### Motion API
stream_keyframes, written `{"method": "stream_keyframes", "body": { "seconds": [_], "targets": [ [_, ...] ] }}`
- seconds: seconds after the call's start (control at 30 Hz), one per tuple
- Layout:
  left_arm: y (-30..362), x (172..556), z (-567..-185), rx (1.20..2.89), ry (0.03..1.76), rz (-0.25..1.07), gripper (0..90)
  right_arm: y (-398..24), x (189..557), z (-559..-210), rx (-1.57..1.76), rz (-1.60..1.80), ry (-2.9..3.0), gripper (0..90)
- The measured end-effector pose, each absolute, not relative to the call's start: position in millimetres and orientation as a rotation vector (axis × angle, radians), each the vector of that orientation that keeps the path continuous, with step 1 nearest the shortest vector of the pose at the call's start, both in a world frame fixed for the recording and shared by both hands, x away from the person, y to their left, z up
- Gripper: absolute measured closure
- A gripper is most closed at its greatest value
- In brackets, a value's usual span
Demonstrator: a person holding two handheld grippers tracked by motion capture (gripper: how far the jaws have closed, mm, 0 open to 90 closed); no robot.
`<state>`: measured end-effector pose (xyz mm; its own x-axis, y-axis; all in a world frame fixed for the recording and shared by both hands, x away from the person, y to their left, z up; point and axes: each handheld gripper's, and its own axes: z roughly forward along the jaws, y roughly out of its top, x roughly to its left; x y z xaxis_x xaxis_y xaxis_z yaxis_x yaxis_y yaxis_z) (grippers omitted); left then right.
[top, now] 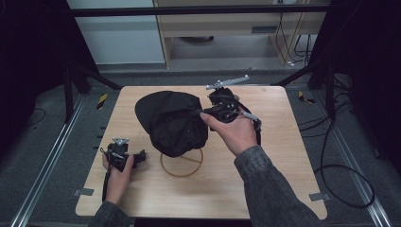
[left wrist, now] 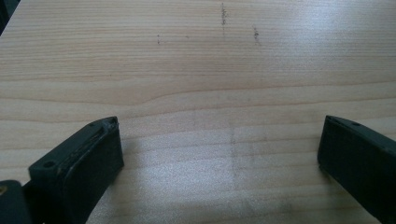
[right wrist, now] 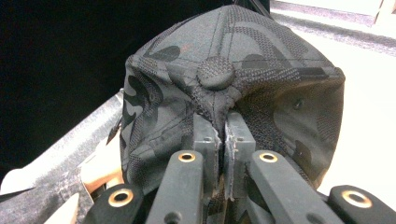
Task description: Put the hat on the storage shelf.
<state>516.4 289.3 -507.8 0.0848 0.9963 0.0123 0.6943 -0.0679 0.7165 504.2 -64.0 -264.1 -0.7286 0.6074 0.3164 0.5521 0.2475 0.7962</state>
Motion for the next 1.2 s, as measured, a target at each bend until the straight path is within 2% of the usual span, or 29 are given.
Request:
{"method": "stream_keyframes", "body": {
  "seconds": [0.8,1.2],
  "targets": [
    [288.2,516.5,-507.9,1.825,1.657,0.713,0.0,-59.5,510.4,-288.7,1.17,1.48,2.43,83.8],
    [287.8,516.4,-507.8,1.829,1.653,0.712,0.0,-59.9,511.7,-285.6,1.164,1.467,2.418,73.7]
  ]
}}
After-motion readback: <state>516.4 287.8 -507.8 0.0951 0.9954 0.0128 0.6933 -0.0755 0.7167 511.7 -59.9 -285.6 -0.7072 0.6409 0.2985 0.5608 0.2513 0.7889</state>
